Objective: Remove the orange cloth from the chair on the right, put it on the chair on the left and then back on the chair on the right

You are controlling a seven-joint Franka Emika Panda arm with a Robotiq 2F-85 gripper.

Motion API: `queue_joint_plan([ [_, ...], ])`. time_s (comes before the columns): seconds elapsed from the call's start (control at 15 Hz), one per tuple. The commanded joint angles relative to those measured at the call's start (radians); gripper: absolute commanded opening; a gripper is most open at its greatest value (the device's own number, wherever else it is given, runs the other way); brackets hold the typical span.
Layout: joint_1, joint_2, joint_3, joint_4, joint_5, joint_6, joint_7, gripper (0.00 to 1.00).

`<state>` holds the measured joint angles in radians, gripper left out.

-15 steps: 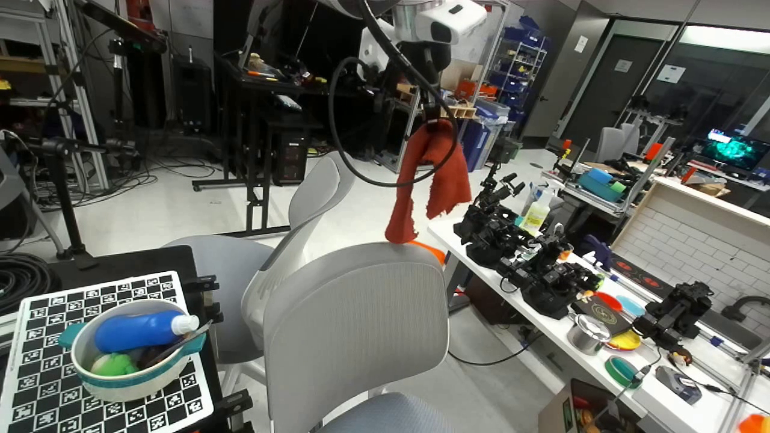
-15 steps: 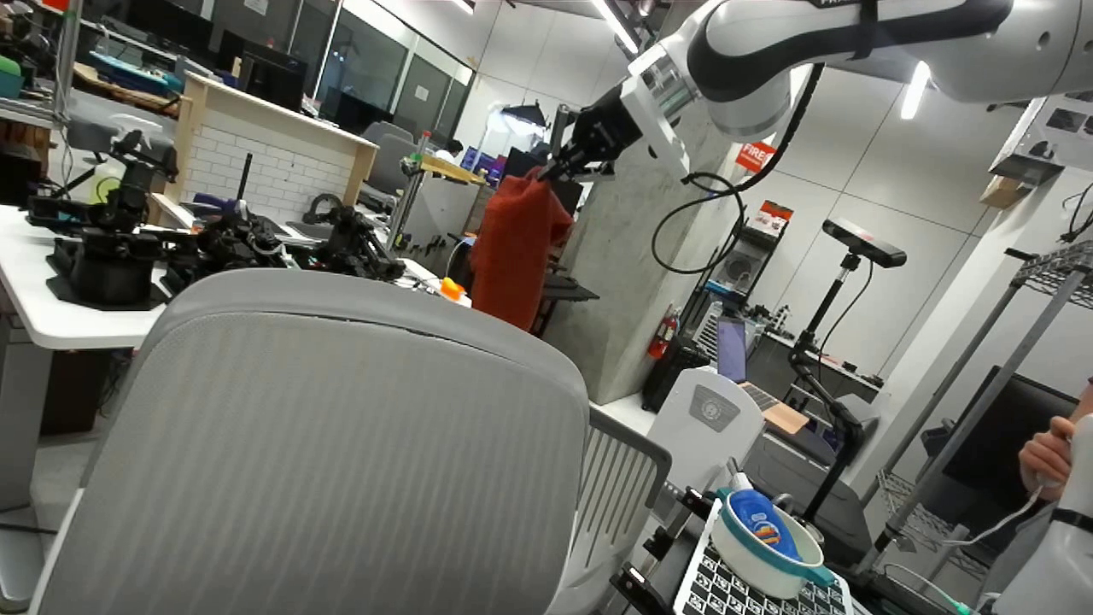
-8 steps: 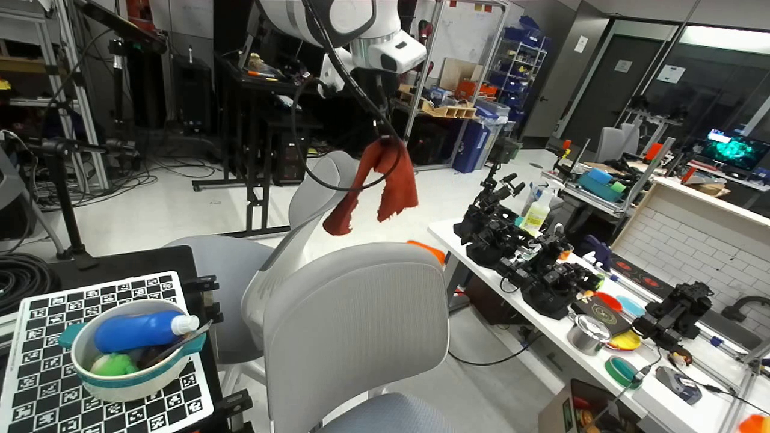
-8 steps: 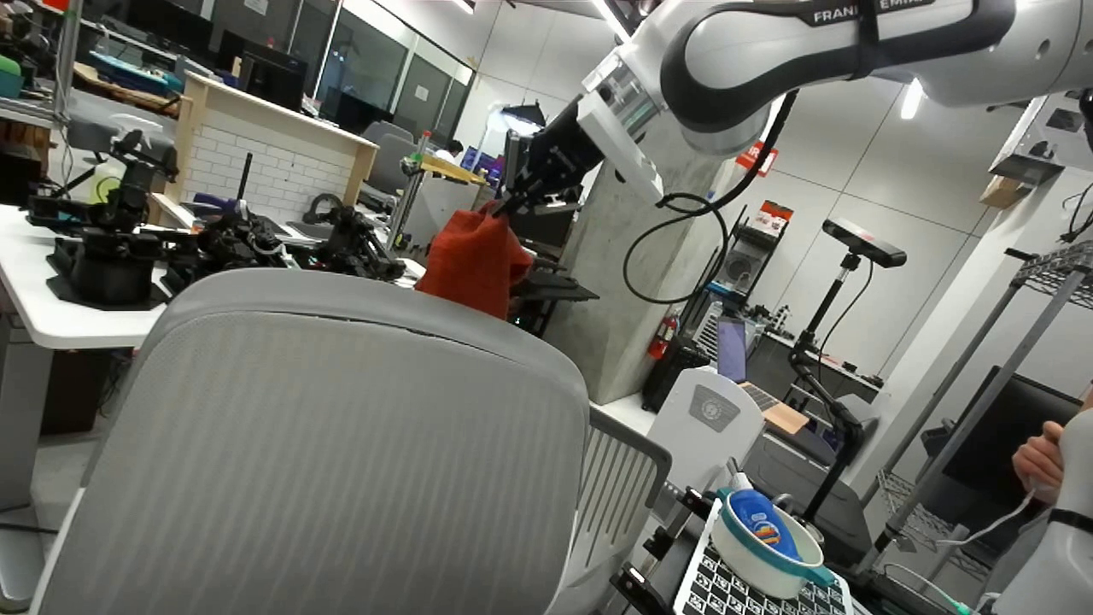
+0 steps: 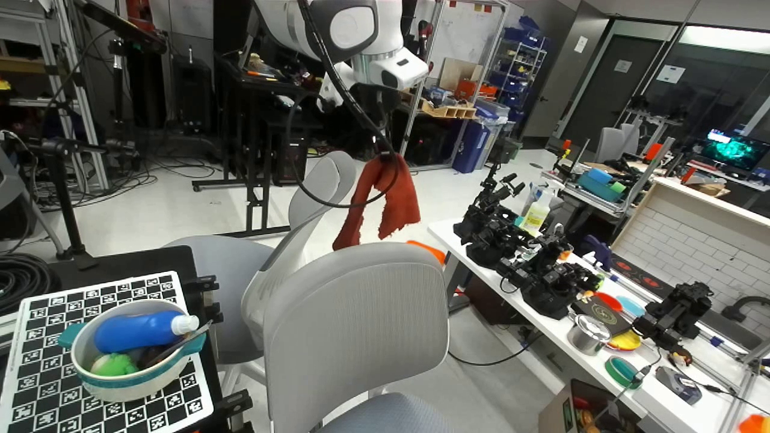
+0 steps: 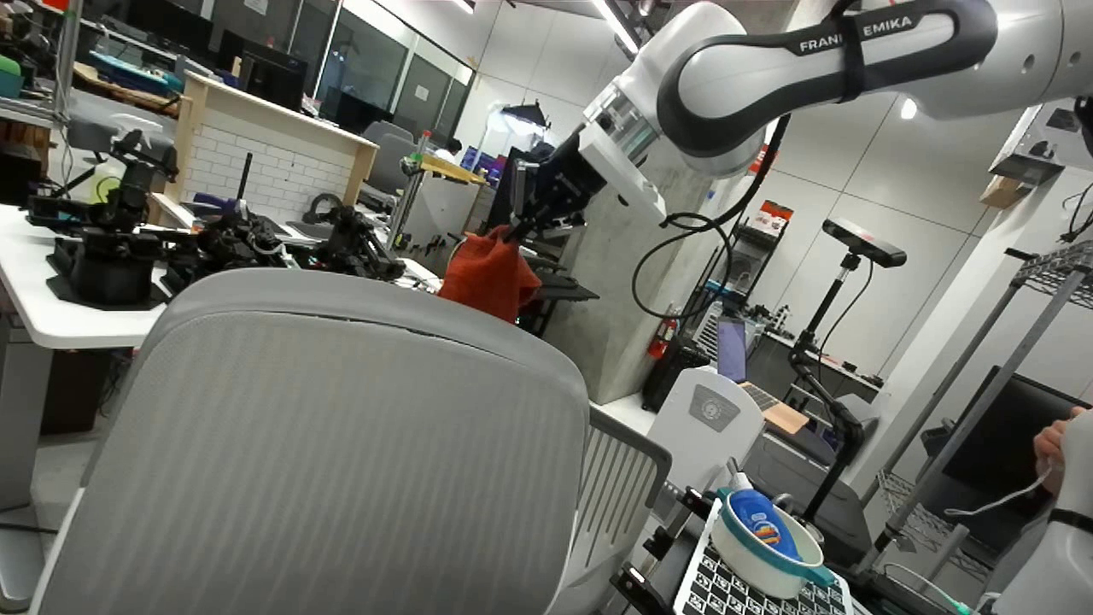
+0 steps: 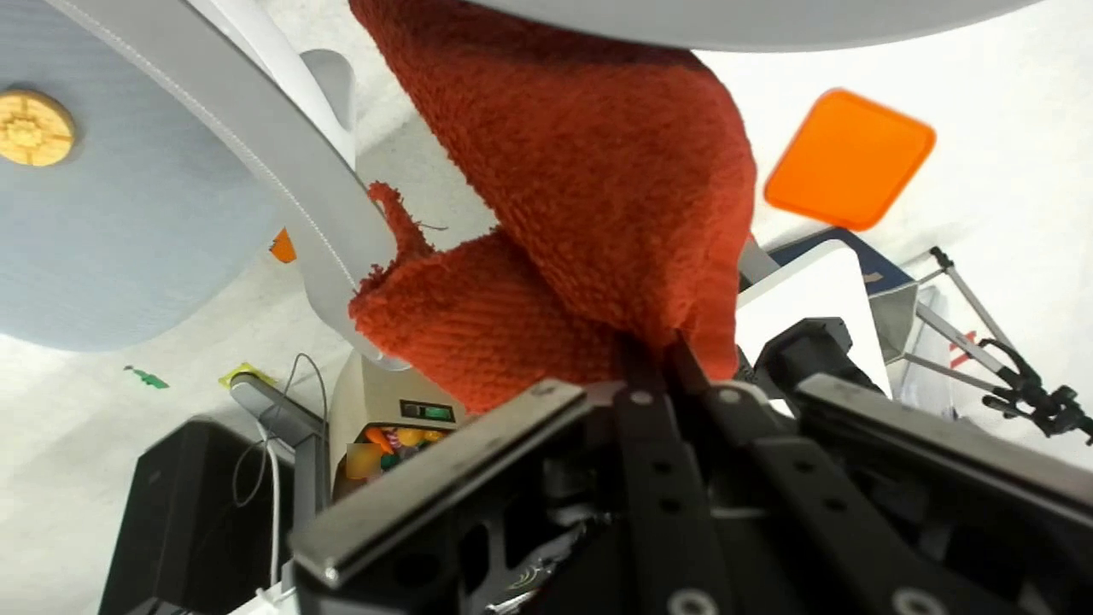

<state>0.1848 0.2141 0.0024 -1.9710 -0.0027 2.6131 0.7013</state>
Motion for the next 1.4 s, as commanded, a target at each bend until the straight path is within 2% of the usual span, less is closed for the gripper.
queue_joint_plan([
  [0.0, -0.011, -0.119, -0.030, -0.138, -0.077, 0.055, 0.036, 0.01],
  [0.27, -0.048, -0.224, -0.046, -0.274, -0.213, 0.119, 0.093, 0.01],
  [0.53, -0.116, -0.253, -0.031, -0.344, -0.335, 0.146, 0.154, 0.01],
  [0.6, -0.103, -0.252, -0.056, -0.355, -0.362, 0.155, 0.173, 0.01],
  [0.93, -0.143, -0.199, -0.066, -0.341, -0.444, 0.160, 0.232, 0.01],
  [1.33, -0.152, -0.148, -0.061, -0.286, -0.447, 0.137, 0.267, 0.01],
])
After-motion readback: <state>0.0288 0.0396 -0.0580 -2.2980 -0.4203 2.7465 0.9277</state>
